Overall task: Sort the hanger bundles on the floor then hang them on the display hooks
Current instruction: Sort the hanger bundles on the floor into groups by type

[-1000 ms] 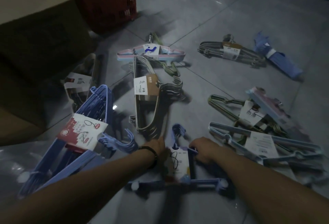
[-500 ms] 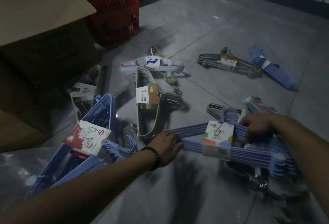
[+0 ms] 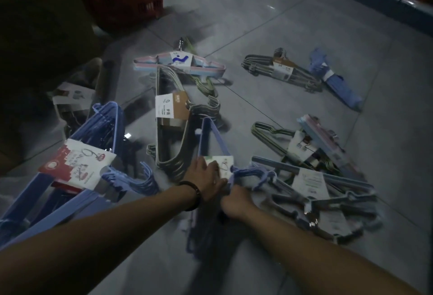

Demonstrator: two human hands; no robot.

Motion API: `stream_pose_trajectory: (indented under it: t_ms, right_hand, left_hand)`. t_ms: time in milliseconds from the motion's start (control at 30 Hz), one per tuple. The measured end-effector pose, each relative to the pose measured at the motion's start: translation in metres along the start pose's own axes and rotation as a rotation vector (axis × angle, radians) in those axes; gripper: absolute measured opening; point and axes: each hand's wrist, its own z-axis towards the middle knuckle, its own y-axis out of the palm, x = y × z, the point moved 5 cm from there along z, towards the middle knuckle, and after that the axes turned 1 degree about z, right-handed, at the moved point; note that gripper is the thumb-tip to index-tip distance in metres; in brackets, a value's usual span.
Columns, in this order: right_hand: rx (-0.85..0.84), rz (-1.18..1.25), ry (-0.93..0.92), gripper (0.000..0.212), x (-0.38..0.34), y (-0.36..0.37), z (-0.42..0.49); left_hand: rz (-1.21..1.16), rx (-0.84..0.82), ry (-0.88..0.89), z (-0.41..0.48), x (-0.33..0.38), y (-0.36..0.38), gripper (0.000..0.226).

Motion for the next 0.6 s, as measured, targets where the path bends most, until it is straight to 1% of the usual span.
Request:
stream_pose_trajectory:
  t_ms: [33, 67, 100, 167, 200, 267, 333, 400, 500, 533, 567, 600]
  right_hand:
    - [-0.062, 0.001, -0.009, 0.024, -0.001, 0.001, 0.003]
    - [-0.149, 0.008, -0.009, 0.024, 0.0, 0.0, 0.006]
    - [-0.24, 0.009, -0.007, 0.022, 0.003, -0.002, 0.009]
    - [-0.405, -0.01, 0.051, 0.016, 0.019, -0.014, 0.014]
    - [-0.457, -0.031, 0.107, 0.017, 0.029, -0.025, 0.015]
    - [-0.467, -0.092, 0.211, 0.026, 0.052, -0.058, 0.017]
    - [-0.409, -0.165, 0.22, 0.029, 0.067, -0.105, 0.018]
    - [-0.306, -0.189, 0.181, 0.025, 0.076, -0.158, 0.018]
    - [-0.03, -0.081, 0.155, 0.023, 0.089, -0.233, 0.014]
    - [0.059, -0.088, 0.157, 0.022, 0.095, -0.252, 0.011]
    - [0.127, -0.149, 0.156, 0.02, 0.102, -0.265, 0.01]
    - [0.164, -0.277, 0.158, 0.018, 0.106, -0.274, 0.006]
  left_hand:
    - [0.042, -0.017, -0.003, 0.001, -0.002, 0.007, 0.086]
    - [0.094, -0.041, -0.008, 0.001, -0.002, 0.013, 0.09]
    - [0.131, -0.061, -0.012, -0.001, -0.002, 0.015, 0.087]
    - [0.201, -0.101, 0.012, -0.002, 0.0, 0.022, 0.065]
    - [0.232, -0.108, 0.036, -0.002, 0.001, 0.025, 0.059]
    - [0.284, -0.104, 0.082, -0.001, 0.008, 0.03, 0.056]
    - [0.342, -0.126, 0.149, 0.002, 0.021, 0.035, 0.055]
    - [0.378, -0.169, 0.208, 0.006, 0.037, 0.038, 0.055]
    - [0.374, -0.186, 0.29, 0.009, 0.062, 0.037, 0.059]
    - [0.367, -0.191, 0.323, 0.009, 0.071, 0.038, 0.062]
    - [0.378, -0.189, 0.349, 0.007, 0.077, 0.039, 0.066]
    - [0.401, -0.181, 0.371, 0.007, 0.082, 0.04, 0.068]
